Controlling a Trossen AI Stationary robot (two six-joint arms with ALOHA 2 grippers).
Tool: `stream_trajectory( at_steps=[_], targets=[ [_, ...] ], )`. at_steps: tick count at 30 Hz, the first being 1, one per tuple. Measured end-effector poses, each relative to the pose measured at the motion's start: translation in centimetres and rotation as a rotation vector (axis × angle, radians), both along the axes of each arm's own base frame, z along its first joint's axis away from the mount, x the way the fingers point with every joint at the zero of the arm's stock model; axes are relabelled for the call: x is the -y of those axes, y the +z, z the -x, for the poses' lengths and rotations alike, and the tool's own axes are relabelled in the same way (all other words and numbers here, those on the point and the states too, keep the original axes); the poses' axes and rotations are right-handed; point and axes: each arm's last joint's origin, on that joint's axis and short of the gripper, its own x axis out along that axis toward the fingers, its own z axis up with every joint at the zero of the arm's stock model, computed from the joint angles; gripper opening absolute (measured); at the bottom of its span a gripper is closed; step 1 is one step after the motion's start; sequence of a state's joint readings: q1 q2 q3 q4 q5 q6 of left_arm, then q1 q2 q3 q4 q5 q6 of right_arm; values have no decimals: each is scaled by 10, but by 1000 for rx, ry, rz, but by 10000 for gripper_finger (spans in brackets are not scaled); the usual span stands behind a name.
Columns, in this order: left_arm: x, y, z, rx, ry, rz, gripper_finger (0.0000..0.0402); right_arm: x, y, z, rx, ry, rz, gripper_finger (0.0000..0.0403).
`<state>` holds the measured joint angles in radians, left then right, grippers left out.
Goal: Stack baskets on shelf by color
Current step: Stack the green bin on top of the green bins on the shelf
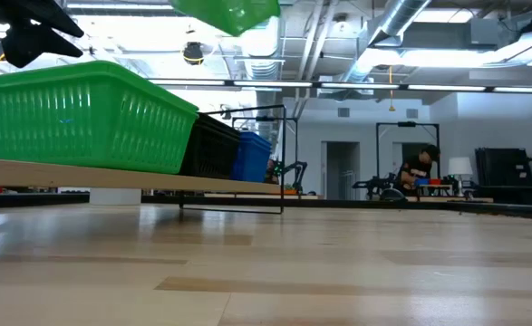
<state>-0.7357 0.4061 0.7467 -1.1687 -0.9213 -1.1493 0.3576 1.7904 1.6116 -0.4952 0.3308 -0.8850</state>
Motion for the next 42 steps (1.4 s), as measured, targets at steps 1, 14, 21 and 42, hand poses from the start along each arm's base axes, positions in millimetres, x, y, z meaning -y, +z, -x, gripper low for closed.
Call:
stream_trajectory(
  at_steps=[1, 14, 21, 42],
  targets=[
    [0, 0, 0, 1, 1, 0, 169, -2, -3, -4, 10, 20, 0, 5],
    [0, 0, -1, 11, 17, 12, 169, -22, -54, -55, 22, 182, 147, 8],
    [1, 0, -1, 10, 14, 20, 169, -26, -70, -65, -65, 219, 155, 10],
    [1, 0, -1, 10, 12, 22, 169, -16, -85, -70, -132, 212, 132, 16]
  ],
)
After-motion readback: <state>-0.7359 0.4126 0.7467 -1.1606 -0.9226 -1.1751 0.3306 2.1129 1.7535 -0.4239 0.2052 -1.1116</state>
